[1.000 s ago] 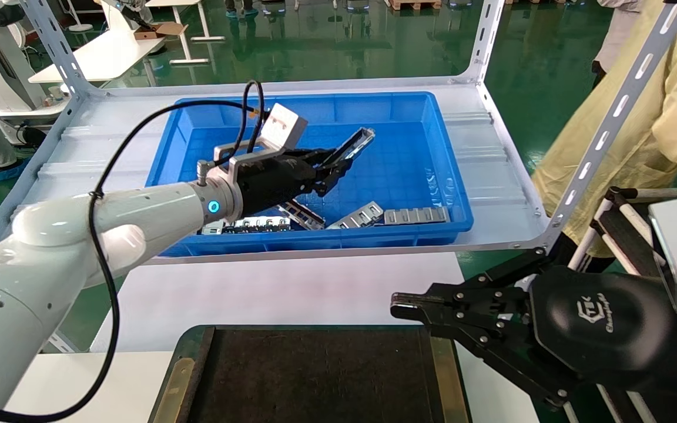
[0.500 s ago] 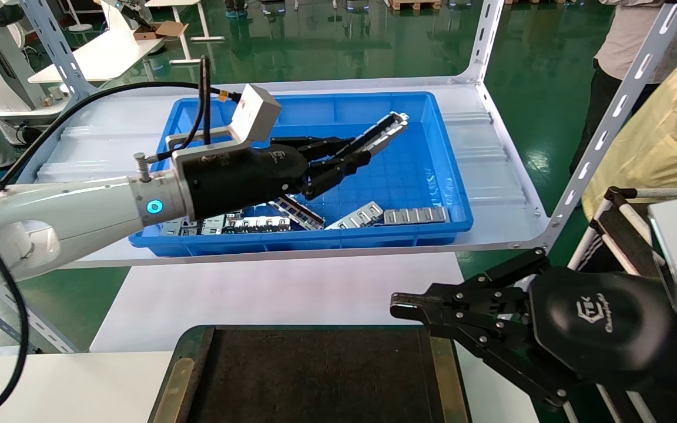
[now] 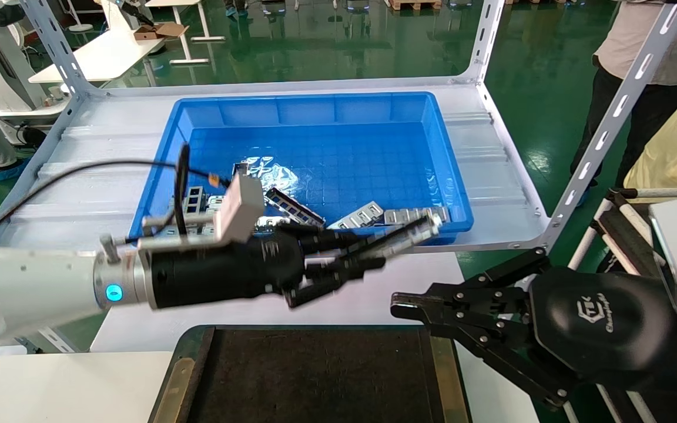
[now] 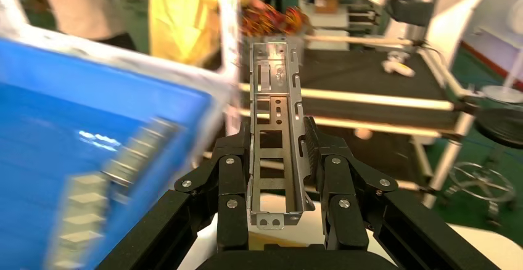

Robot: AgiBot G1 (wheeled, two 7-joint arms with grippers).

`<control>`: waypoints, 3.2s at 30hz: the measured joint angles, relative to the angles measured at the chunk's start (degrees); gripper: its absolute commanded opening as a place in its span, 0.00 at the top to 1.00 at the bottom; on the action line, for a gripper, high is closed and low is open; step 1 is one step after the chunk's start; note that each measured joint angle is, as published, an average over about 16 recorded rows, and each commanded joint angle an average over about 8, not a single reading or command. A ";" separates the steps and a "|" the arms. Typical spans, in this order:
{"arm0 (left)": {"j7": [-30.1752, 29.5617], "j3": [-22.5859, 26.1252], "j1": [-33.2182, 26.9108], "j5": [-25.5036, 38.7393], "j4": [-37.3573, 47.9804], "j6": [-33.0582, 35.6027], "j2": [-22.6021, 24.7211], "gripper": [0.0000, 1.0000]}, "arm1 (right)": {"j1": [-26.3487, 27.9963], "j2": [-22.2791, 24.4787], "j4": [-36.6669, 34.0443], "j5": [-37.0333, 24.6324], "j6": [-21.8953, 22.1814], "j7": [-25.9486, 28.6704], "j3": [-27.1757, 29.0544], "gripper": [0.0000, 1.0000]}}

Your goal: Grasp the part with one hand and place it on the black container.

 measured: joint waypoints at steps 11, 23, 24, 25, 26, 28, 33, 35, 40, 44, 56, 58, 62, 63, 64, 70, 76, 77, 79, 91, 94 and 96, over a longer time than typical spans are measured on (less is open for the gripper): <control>-6.17 1.93 15.66 0.90 -19.10 -15.25 -5.92 1.00 | 0.00 0.00 0.00 0.00 0.00 0.00 0.00 1.00; -14.13 4.46 30.58 2.56 -29.68 -43.94 -5.14 1.00 | 0.00 0.00 0.00 0.00 0.00 0.00 -0.01 1.00; -14.73 4.65 31.37 2.62 -30.00 -46.32 -4.65 1.00 | 0.00 0.00 0.00 0.00 0.00 0.00 -0.01 1.00; -15.33 4.85 32.09 2.65 -30.27 -48.64 -4.12 1.00 | 0.00 0.00 0.00 0.00 0.00 0.00 -0.01 1.00; -15.93 5.05 32.74 2.65 -30.48 -50.92 -3.54 1.00 | 0.00 0.00 0.00 0.00 0.00 0.00 -0.01 1.00; -16.99 5.45 33.78 2.63 -30.77 -55.12 -2.31 1.00 | 0.00 0.00 0.00 0.00 0.00 0.00 -0.01 1.00; -19.25 6.45 35.33 2.32 -30.59 -64.02 1.11 1.00 | 0.00 0.00 0.00 0.00 0.00 0.00 -0.01 1.00; -19.92 6.80 35.67 2.15 -30.21 -67.02 2.52 1.00 | 0.00 0.00 0.00 0.01 0.00 0.00 -0.01 1.00; -20.98 7.49 36.28 1.68 -29.13 -73.17 5.77 1.00 | 0.00 0.00 0.00 0.01 0.00 0.00 -0.01 1.00; -21.44 7.80 36.76 1.20 -28.41 -77.13 7.94 1.00 | 0.00 0.00 0.00 0.01 0.00 0.00 -0.01 1.00; -22.34 8.26 38.14 -0.42 -27.59 -84.29 11.78 1.00 | 0.00 0.00 0.00 0.01 0.00 -0.01 -0.01 1.00; -22.46 8.25 38.31 -0.56 -27.42 -84.85 12.22 1.00 | 0.00 0.00 0.00 0.01 0.00 -0.01 -0.01 1.00; -22.69 8.10 38.60 -0.65 -26.89 -85.61 13.05 1.00 | 0.00 0.00 0.00 0.01 0.00 -0.01 -0.01 1.00; -22.74 8.03 38.66 -0.63 -26.72 -85.74 13.25 1.00 | 0.00 0.00 0.00 0.01 0.00 -0.01 -0.01 1.00; -22.80 7.96 38.73 -0.60 -26.55 -85.86 13.46 1.00 | 0.00 0.00 0.00 0.01 0.00 -0.01 -0.01 1.00; -23.15 7.44 39.10 -0.29 -25.61 -86.25 14.53 0.81 | 0.00 0.01 0.00 0.01 0.01 -0.01 -0.02 0.79; -23.47 6.94 39.45 0.07 -25.05 -86.45 15.29 0.09 | 0.00 0.01 0.00 0.01 0.01 -0.01 -0.02 0.08; -23.52 6.87 39.51 0.13 -25.02 -86.50 15.39 0.02 | 0.00 0.01 0.00 0.01 0.01 -0.01 -0.02 0.02; -23.62 6.73 39.66 0.24 -25.01 -86.61 15.57 0.00 | 0.01 0.01 0.00 0.01 0.01 -0.01 -0.02 0.00; -24.02 6.14 40.54 0.85 -26.16 -87.87 16.12 0.00 | 0.01 0.01 0.00 0.01 0.01 -0.01 -0.02 0.00; -23.91 6.08 40.64 1.21 -26.80 -88.06 15.94 0.00 | 0.01 0.01 0.00 0.01 0.01 -0.01 -0.02 0.00; -23.75 6.05 40.64 1.56 -27.34 -88.02 15.65 0.00 | 0.01 0.01 0.00 0.01 0.01 -0.01 -0.02 0.00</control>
